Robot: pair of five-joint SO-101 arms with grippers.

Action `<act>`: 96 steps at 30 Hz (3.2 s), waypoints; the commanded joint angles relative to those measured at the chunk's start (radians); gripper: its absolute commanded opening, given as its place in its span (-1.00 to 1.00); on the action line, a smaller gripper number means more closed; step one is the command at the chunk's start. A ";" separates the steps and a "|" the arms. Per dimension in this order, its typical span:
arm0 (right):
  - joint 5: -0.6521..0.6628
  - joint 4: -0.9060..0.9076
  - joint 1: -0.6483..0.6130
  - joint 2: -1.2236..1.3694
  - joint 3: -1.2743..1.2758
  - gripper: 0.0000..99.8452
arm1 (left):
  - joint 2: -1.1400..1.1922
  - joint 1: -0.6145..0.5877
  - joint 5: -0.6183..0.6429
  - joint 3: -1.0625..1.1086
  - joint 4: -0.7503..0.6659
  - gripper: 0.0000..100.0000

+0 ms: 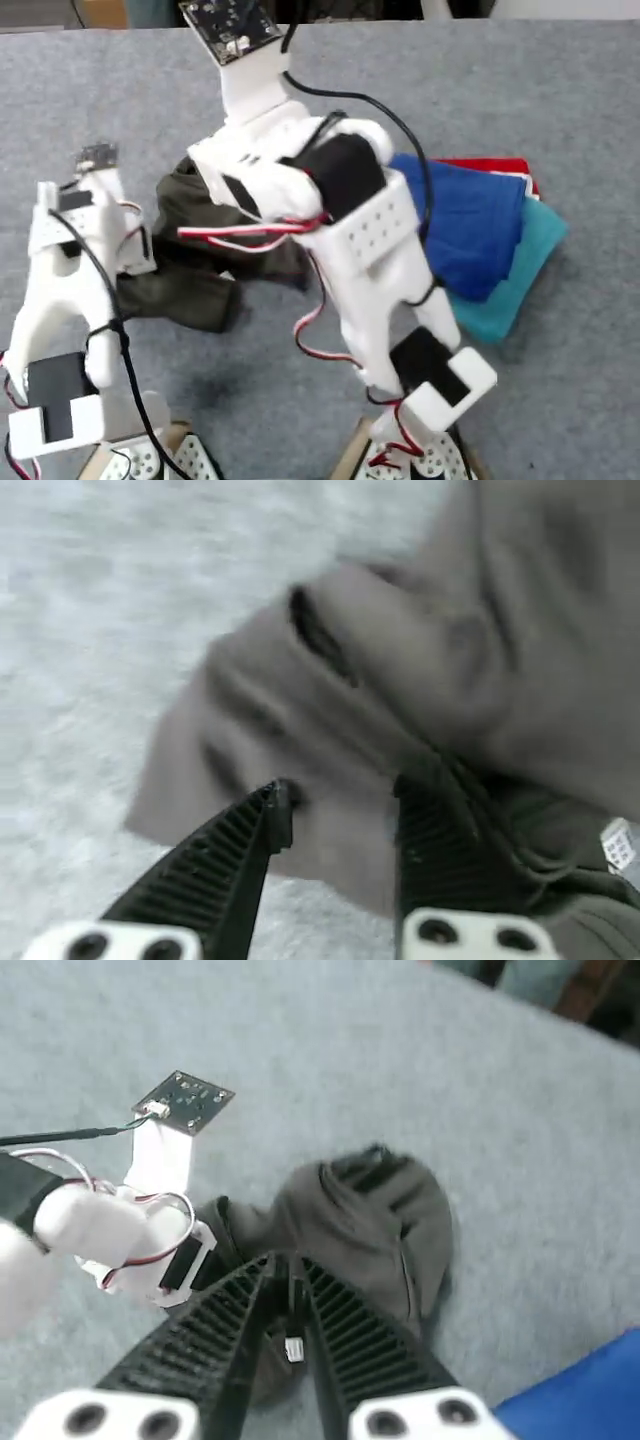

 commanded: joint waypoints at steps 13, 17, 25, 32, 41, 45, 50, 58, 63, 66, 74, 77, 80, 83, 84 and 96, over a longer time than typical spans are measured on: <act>0.100 0.089 0.184 -0.131 0.125 -0.97 | -0.543 -0.147 -0.083 0.163 -0.041 -0.95; 0.107 0.087 0.284 -0.228 0.317 -0.97 | -0.795 -0.053 -0.075 0.361 -0.169 -0.95; 0.109 0.015 0.356 -0.544 0.851 -0.97 | -1.010 0.147 -0.075 0.743 -0.413 -0.94; 0.115 -0.278 0.423 -0.901 1.521 -0.97 | -1.031 0.291 -0.081 0.903 -0.503 -0.94; 0.192 -0.532 0.614 -1.190 2.005 -0.97 | -1.031 0.423 -0.083 0.961 -0.496 -0.94; 0.192 -0.534 0.621 -1.293 2.092 -0.97 | -1.033 0.421 -0.083 0.989 -0.496 -0.94; 0.199 -0.548 0.628 -1.458 2.255 -0.97 | -1.036 0.380 -0.072 0.997 -0.502 -0.94; 0.193 -0.531 0.629 -1.847 2.528 -0.97 | -1.286 0.249 0.026 1.099 -0.496 -0.94; 0.193 -0.364 0.624 -2.025 2.517 -0.97 | -1.467 0.259 0.023 1.101 -0.287 -0.94; 0.193 -0.377 0.624 -1.992 2.519 -0.97 | -1.544 0.248 0.023 1.101 -0.152 -0.94; 0.193 -0.377 0.624 -1.995 2.519 -0.97 | -1.682 0.249 0.023 1.095 0.110 -0.94; 0.193 -0.377 0.624 -1.995 2.519 -0.97 | -1.688 0.249 0.025 1.095 0.155 -0.94; 0.193 -0.377 0.624 -1.995 2.519 -0.97 | -1.688 0.255 0.029 1.095 0.157 -0.94; 0.193 -0.377 0.624 -1.995 2.519 -0.97 | -1.688 0.251 0.029 1.095 0.157 -0.94; 0.193 -0.377 0.624 -1.995 2.519 -0.97 | -1.688 0.251 0.029 1.095 0.157 -0.94; 0.193 -0.377 0.624 -1.995 2.519 -0.97 | -1.688 0.251 0.029 1.095 0.157 -0.94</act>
